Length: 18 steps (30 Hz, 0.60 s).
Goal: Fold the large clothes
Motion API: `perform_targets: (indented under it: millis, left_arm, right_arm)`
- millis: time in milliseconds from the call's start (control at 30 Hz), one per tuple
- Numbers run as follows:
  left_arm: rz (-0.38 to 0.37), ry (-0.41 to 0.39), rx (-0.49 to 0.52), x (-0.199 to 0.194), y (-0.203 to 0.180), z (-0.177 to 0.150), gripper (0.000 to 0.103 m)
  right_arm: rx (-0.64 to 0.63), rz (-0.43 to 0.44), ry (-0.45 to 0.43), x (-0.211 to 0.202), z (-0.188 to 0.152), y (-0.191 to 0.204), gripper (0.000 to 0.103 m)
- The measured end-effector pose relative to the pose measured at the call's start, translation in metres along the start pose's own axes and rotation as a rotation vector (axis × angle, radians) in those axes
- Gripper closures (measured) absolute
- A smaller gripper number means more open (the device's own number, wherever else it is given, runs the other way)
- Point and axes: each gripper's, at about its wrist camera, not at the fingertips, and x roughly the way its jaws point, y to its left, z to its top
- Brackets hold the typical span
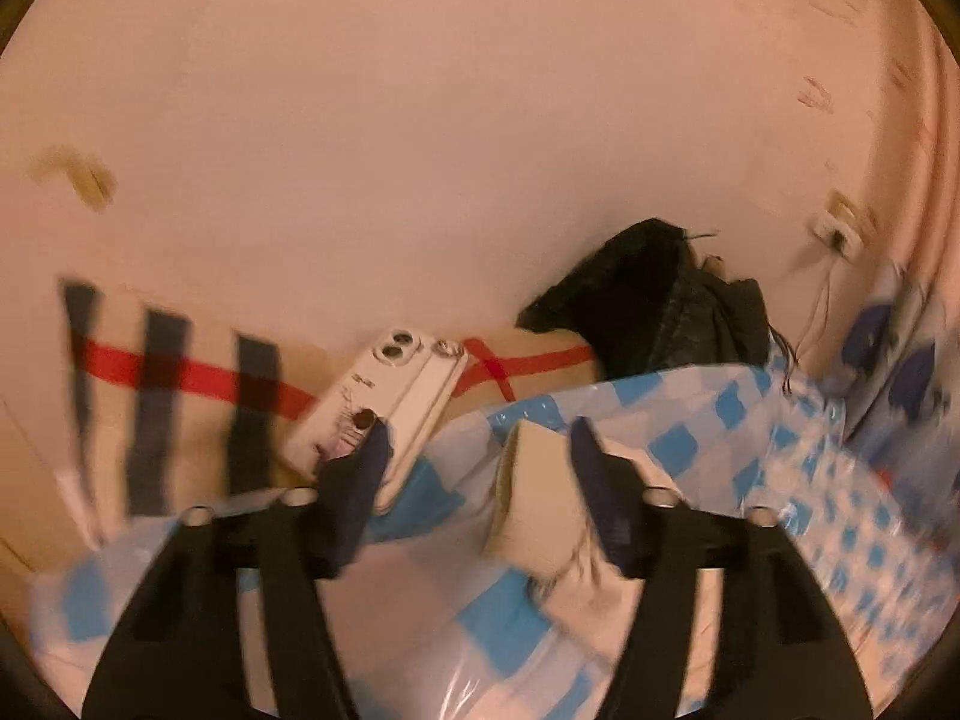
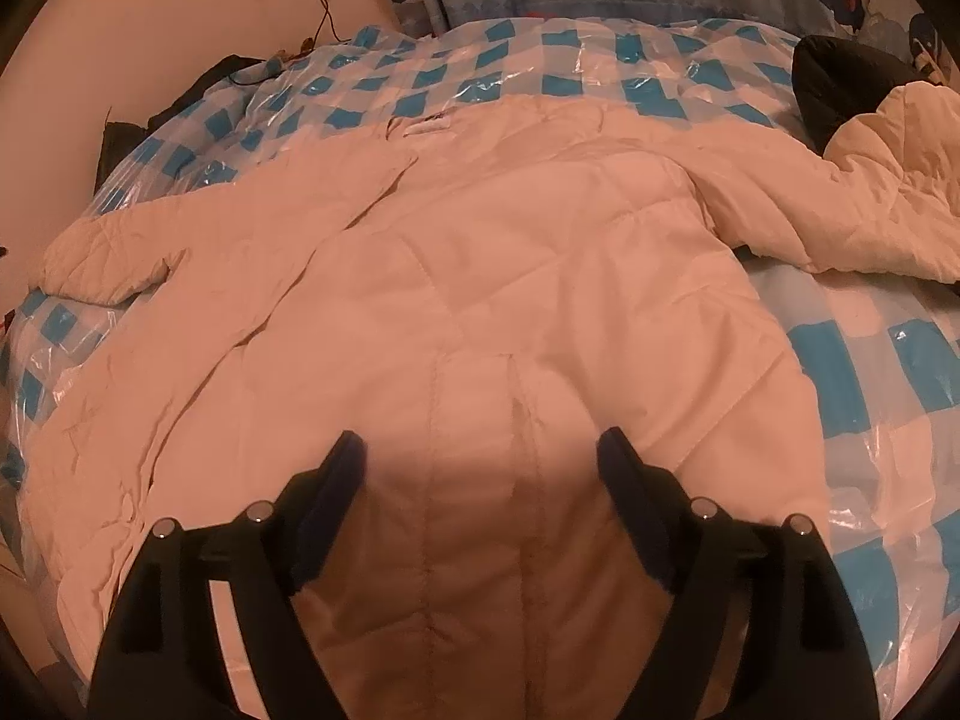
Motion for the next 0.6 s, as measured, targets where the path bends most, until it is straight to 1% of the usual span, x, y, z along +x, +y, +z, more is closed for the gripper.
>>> perform_targets:
  millis: [33, 67, 133, 167, 200, 267, 300, 333, 367, 400, 433, 500, 533, 567, 600]
  left_arm:
    - [-0.017, -0.01, 0.057, -0.014, -0.011, -0.007, 0.031]
    - [-0.05, -0.005, 0.118, -0.026, -0.025, -0.017, 0.024]
    - [-0.13, 0.037, 0.23, -0.042, -0.051, -0.044, 0.016]
    - [-0.195, 0.087, 0.289, -0.049, -0.069, -0.064, 0.013]
    - [-0.243, 0.127, 0.331, -0.054, -0.08, -0.081, 0.013]
    - [-0.359, 0.243, 0.416, -0.058, -0.12, -0.134, 0.012]
    - [-0.39, 0.278, 0.434, -0.059, -0.13, -0.149, 0.012]
    - [-0.435, 0.327, 0.452, -0.059, -0.148, -0.176, 0.012]
    - [-0.47, 0.354, 0.452, -0.059, -0.164, -0.194, 0.012]
    - [-0.494, 0.367, 0.444, -0.06, -0.172, -0.208, 0.012]
    - [-0.532, 0.388, 0.4, -0.06, -0.191, -0.223, 0.012]
    - [-0.59, 0.423, 0.331, -0.063, -0.213, -0.24, 0.012]
    - [-0.616, 0.43, 0.286, -0.066, -0.229, -0.249, 0.012]
    - [-0.629, 0.431, 0.263, -0.07, -0.24, -0.257, 0.012]
    - [-0.647, 0.435, 0.233, -0.074, -0.256, -0.264, 0.012]
  right_arm:
    - [0.002, 0.001, 0.001, -0.002, 0.0, 0.0, 0.025]
    - [0.009, 0.008, -0.002, -0.005, 0.001, -0.001, 0.025]
    - [0.029, 0.03, -0.029, -0.016, 0.003, -0.004, 0.025]
    - [0.046, 0.039, -0.053, -0.025, 0.005, -0.009, 0.025]
    - [0.068, 0.043, -0.076, -0.034, 0.008, -0.015, 0.025]
    - [0.112, 0.038, -0.115, -0.05, 0.012, -0.028, 0.021]
    - [0.139, 0.027, -0.142, -0.061, 0.014, -0.041, 0.02]
    - [0.161, 0.013, -0.16, -0.07, 0.017, -0.053, 0.02]
    - [0.195, -0.008, -0.186, -0.082, 0.019, -0.073, 0.02]
    - [0.221, -0.019, -0.201, -0.089, 0.021, -0.086, 0.019]
    - [0.266, -0.039, -0.221, -0.098, 0.023, -0.108, 0.019]
    - [0.358, -0.069, -0.26, -0.117, 0.026, -0.15, 0.019]
    - [0.417, -0.099, -0.285, -0.129, 0.027, -0.177, 0.019]
    - [0.449, -0.118, -0.299, -0.135, 0.028, -0.191, 0.019]
    - [0.505, -0.149, -0.328, -0.144, 0.031, -0.219, 0.019]
